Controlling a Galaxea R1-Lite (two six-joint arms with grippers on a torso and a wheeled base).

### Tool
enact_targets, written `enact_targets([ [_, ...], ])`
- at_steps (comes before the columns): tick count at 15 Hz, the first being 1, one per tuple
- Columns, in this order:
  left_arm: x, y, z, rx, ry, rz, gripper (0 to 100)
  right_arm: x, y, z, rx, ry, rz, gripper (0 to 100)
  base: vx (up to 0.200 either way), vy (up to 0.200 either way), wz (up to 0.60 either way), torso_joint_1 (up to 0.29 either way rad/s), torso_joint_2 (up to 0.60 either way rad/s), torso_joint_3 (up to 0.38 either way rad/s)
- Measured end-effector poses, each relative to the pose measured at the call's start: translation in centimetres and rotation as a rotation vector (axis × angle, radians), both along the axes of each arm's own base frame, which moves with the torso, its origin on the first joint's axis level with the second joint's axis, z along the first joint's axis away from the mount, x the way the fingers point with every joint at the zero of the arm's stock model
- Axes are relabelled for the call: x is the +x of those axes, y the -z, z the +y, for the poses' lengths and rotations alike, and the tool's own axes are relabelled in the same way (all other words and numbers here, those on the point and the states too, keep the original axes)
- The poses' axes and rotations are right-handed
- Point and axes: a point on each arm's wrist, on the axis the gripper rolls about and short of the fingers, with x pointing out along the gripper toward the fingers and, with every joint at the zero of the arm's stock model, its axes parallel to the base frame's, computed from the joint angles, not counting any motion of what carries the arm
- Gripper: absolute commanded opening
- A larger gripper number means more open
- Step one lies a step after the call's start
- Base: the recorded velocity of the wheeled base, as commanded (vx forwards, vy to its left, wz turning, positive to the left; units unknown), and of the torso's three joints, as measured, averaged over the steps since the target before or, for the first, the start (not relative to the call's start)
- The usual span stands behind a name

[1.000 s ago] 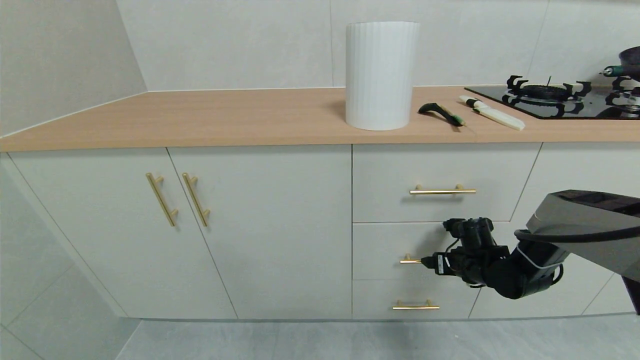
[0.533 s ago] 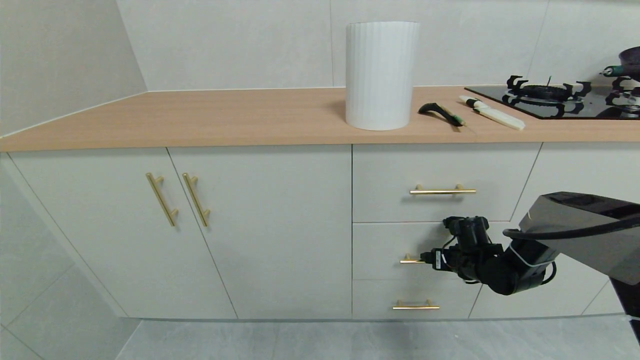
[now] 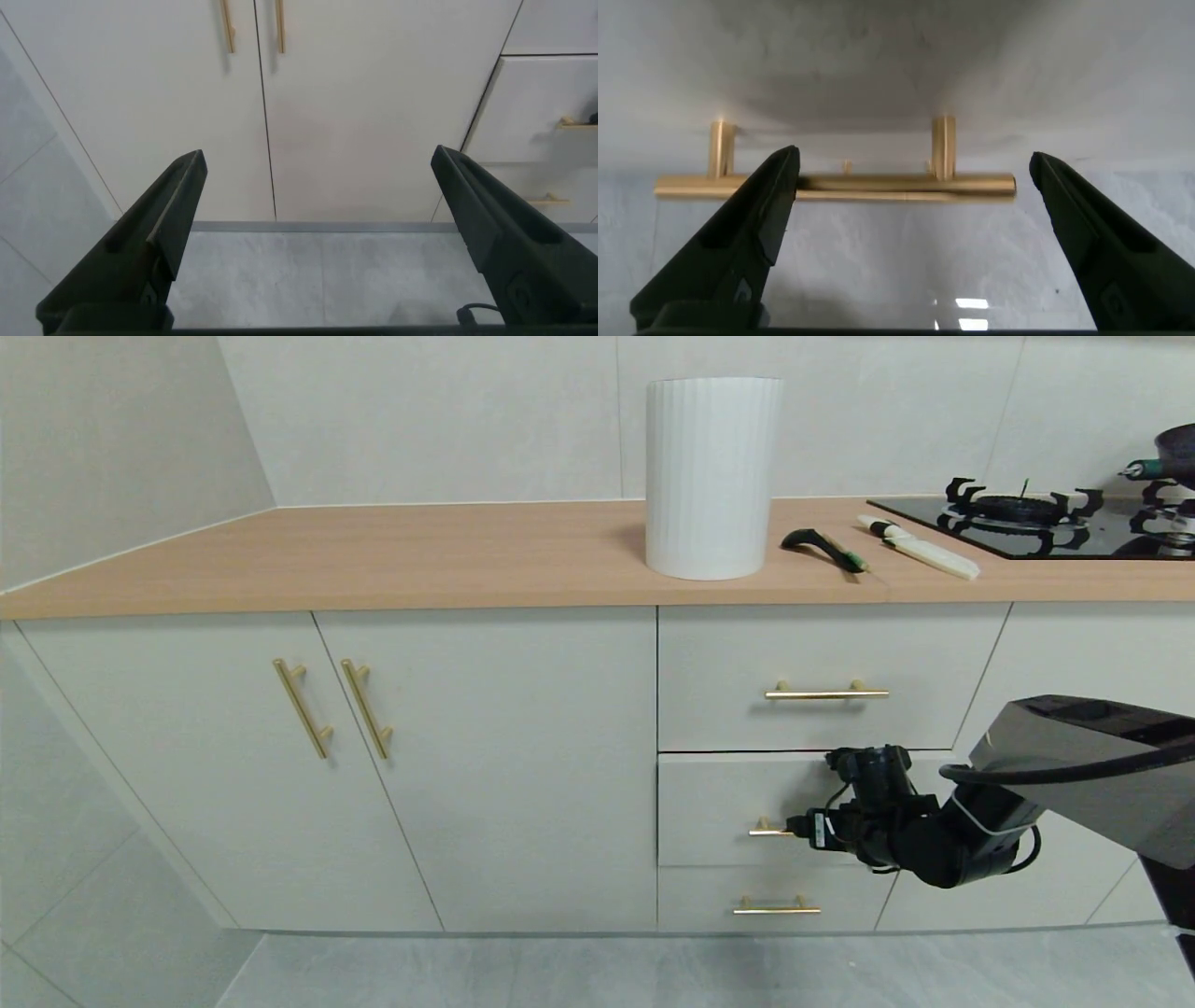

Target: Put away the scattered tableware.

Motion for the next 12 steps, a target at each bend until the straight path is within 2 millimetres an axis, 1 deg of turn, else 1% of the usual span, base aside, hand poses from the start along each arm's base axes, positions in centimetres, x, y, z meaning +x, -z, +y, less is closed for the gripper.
enact_targets([
  [5,0.0,0.0,0.0,0.000,0.000,0.000,100,-0.5,0.2,0.0,-0.014,-0.004,0.043,100,0.000,0.000,0.00,0.000,0.00,0.000],
  [7,0.0,0.0,0.0,0.000,0.000,0.000,100,-1.4,-0.3,-0.2,-0.020,-0.008,0.078,100,0.000,0.000,0.00,0.000,0.00,0.000],
  [8,0.0,0.0,0.0,0.000,0.000,0.000,100,-2.5,-0.9,-0.3,-0.032,-0.018,0.120,100,0.000,0.000,0.00,0.000,0.00,0.000],
  [10,0.0,0.0,0.0,0.000,0.000,0.000,100,-5.0,-3.1,-0.6,-0.044,-0.044,0.186,100,0.000,0.000,0.00,0.000,0.00,0.000],
  [12,0.0,0.0,0.0,0.000,0.000,0.000,100,-7.5,-7.2,-0.9,-0.036,-0.072,0.202,100,0.000,0.000,0.00,0.000,0.00,0.000],
])
